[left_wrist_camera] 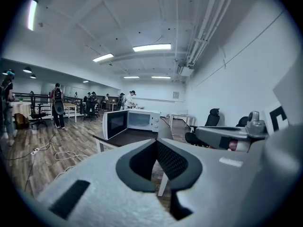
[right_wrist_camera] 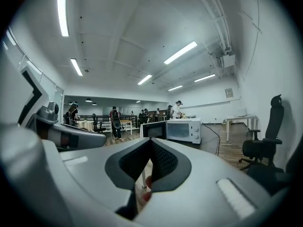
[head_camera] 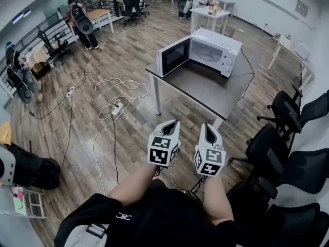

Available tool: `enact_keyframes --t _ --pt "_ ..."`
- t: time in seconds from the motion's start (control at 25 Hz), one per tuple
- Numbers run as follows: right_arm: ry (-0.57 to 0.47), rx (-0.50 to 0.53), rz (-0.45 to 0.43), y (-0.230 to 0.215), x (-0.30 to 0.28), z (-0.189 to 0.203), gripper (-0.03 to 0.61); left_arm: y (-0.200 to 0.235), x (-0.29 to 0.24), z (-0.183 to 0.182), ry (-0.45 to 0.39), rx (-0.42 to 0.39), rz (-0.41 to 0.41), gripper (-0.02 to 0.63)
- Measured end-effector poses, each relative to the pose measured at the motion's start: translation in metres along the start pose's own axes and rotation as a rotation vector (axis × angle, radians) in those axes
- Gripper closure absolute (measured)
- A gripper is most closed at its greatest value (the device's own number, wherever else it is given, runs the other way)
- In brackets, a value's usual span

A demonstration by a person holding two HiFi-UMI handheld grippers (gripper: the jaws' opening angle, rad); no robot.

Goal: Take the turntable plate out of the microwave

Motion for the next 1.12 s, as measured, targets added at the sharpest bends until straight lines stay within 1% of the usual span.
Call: enact_keyframes --t 0.2,0.48,0.8,1.12 --pt "0.006 0.016 0.001 -0.007 -0.011 -0.002 0.571 0.001 -0.016 -0.002 -0.005 0.004 0.009 0.606" --pt "0.008 0.019 0.008 -0.016 -0.04 -0.003 0.571 0.014 -0.043 -0.003 -0.007 0.004 0.018 0.606" --pt "0.013 0.038 0.025 -0.028 -0.087 -0.007 0.571 0.038 -0.088 -0.01 -0.009 0.008 0.034 0.606" --pt "0.033 0.045 0.043 -0.036 -0.144 -0.018 0.571 0.072 -0.133 -0.023 -0.002 0.035 0.046 0.606"
Point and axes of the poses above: the fingertips, and each gripper's own axes: x backward along the fingers, y to its left, z out of its underside, the point moved 6 cm from there along x, backward along the fingers, and after that the axes turned 7 degrees about -x, right-handed, at the moved point
